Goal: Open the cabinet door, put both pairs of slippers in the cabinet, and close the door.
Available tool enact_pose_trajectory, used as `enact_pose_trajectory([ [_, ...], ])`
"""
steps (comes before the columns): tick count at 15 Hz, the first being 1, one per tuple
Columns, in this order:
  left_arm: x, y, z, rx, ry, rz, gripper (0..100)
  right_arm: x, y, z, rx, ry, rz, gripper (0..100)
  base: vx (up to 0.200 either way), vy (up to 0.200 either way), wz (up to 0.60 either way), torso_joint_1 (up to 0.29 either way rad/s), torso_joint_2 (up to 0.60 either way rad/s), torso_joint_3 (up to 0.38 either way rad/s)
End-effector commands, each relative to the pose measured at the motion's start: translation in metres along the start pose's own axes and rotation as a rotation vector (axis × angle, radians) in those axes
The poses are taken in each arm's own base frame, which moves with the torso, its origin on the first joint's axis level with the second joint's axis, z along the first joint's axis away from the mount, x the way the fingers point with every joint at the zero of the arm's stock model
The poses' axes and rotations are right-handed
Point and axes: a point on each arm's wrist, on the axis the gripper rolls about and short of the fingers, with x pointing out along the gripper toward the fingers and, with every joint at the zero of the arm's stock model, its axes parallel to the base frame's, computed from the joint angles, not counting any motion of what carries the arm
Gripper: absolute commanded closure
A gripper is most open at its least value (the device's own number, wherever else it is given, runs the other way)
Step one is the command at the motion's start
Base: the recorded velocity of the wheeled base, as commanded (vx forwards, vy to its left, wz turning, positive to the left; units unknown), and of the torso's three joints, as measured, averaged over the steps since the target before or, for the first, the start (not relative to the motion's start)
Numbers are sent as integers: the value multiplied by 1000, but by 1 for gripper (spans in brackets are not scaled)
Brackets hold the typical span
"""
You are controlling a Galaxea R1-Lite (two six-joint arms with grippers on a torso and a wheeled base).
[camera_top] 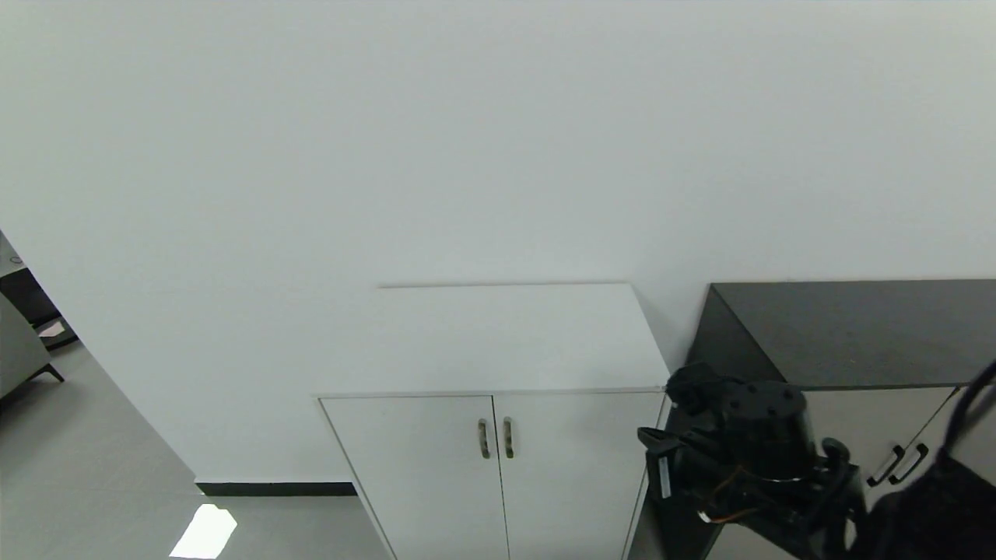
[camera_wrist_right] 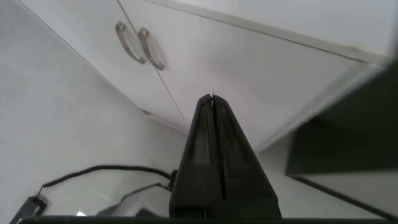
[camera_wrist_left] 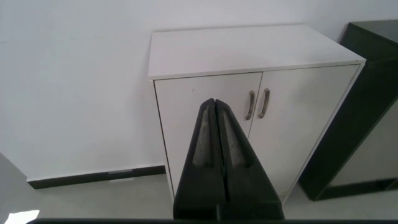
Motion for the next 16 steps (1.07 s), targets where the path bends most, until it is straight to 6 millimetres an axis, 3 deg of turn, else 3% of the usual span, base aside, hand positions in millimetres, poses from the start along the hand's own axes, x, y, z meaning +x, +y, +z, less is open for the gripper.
enact_pose_trajectory([
  [1, 0, 0, 0, -2, 0, 0, 100, -73, -35, 9, 22, -90, -94, 100, 0, 0, 0, 0, 0, 0],
  [3, 0, 0, 0, -4, 0, 2, 100, -98, -58, -1, 10, -86, -184, 100, 0, 0, 0, 0, 0, 0],
  [6, 0, 0, 0, -5, 0, 3, 100, -123, -73, -22, -8, -39, -228, 100, 0, 0, 0, 0, 0, 0],
  [12, 0, 0, 0, -7, 0, 5, 100, -153, -73, -45, -5, 116, -194, 100, 0, 0, 0, 0, 0, 0],
  [16, 0, 0, 0, -7, 0, 5, 100, -204, -68, -68, 8, 185, -44, 100, 0, 0, 0, 0, 0, 0],
])
